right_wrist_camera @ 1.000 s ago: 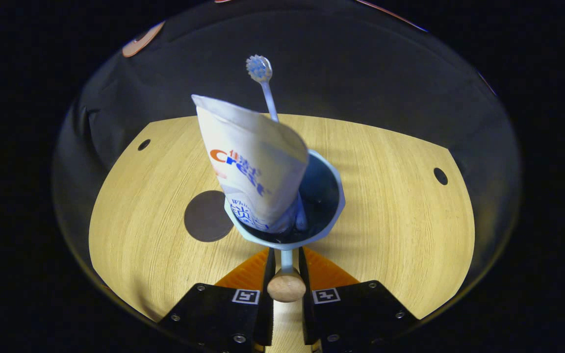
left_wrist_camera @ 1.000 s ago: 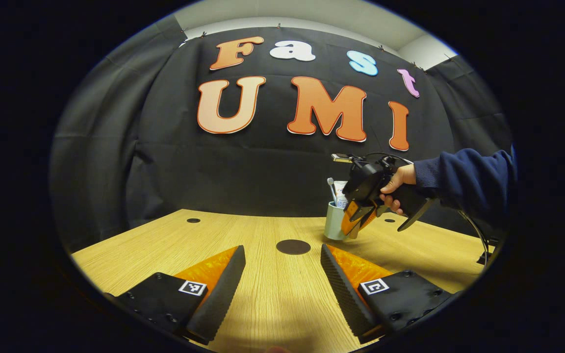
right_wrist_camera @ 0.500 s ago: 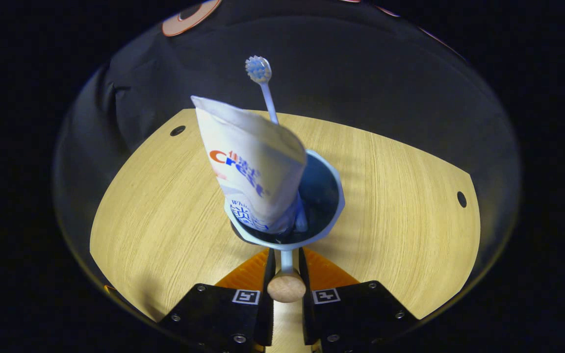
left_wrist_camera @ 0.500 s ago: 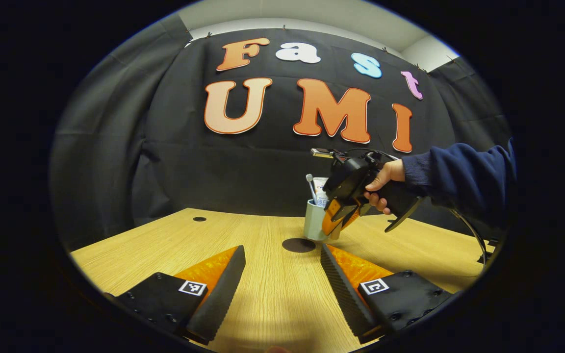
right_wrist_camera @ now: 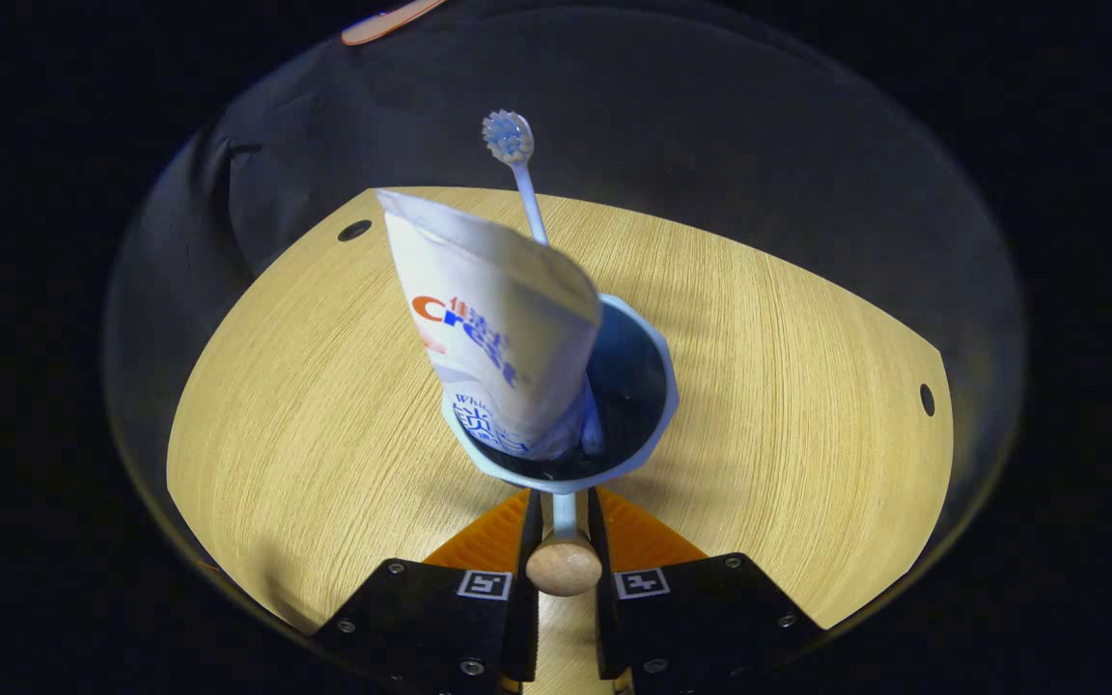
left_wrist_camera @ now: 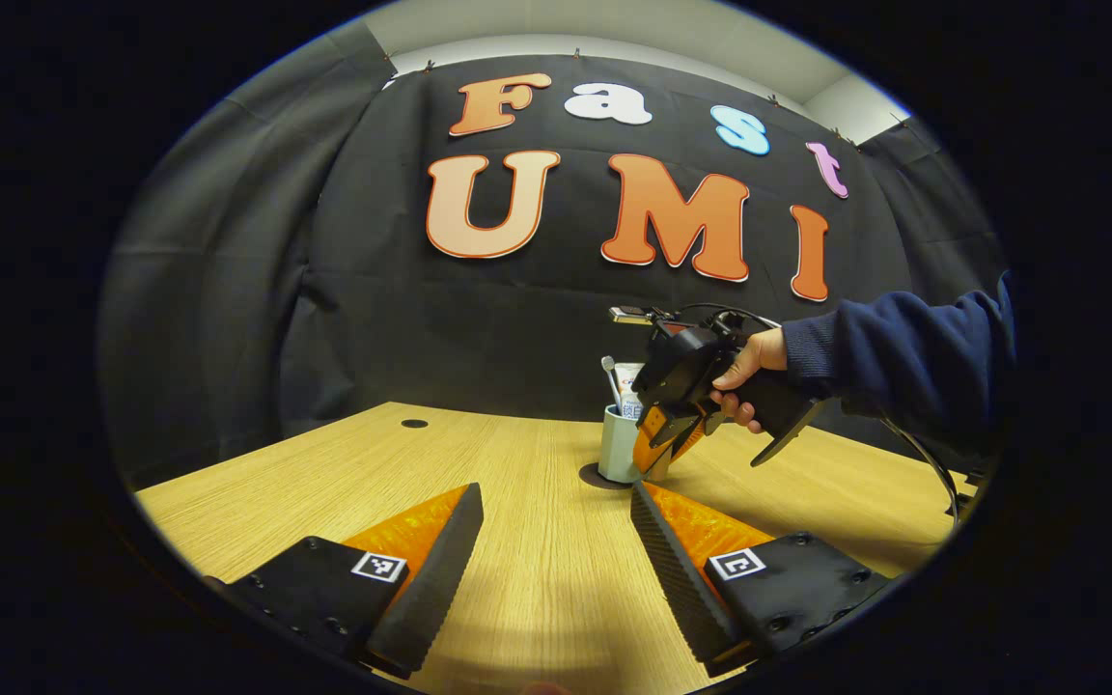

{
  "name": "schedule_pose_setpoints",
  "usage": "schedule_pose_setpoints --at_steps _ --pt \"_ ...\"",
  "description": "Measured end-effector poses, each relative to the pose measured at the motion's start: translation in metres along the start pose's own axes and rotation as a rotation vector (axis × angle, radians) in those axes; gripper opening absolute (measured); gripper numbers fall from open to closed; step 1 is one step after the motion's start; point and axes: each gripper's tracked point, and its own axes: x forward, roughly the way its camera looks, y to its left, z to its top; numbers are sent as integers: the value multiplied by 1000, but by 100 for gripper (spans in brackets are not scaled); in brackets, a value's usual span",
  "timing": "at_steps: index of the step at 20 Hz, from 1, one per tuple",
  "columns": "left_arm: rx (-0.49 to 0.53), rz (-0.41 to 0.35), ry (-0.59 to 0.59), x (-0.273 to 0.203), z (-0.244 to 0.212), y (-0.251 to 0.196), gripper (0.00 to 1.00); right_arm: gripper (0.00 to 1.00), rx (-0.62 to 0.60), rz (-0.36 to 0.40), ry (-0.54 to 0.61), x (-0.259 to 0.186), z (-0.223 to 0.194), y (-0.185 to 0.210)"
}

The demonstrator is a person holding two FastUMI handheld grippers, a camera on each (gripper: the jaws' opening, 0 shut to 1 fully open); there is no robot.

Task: Put the toothbrush and toothpaste on the desktop into the cup, then pick up the cup and place it on the coaster on the desktop.

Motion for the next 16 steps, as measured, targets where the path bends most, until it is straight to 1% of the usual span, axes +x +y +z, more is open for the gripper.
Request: schedule_pose_setpoints --at_steps 5,7,9,10,11,12,13,14,16 --pt "-17 18 18 2 -8 0 98 25 -15 19 -2 2 0 -1" --pt "-16 19 23 2 -9 1 98 28 -2 32 -17 0 2 0" --pt "-10 20 28 2 -10 1 98 33 0 45 -46 -1 7 -4" --pt "-8 19 30 3 -10 1 98 41 -4 48 -70 -2 10 -6" --pt "-7 17 29 3 -8 0 98 47 -8 51 -94 -1 11 -8" --pt "-3 16 29 3 -8 0 98 54 -10 59 -114 0 13 -9" --pt "2 15 28 3 -7 0 98 57 -12 68 -136 3 11 -8" --pt "6 13 28 2 -6 -1 98 62 -16 76 -158 5 10 -8" --pt "10 8 26 1 -4 -2 98 69 -25 93 -206 10 9 -8"
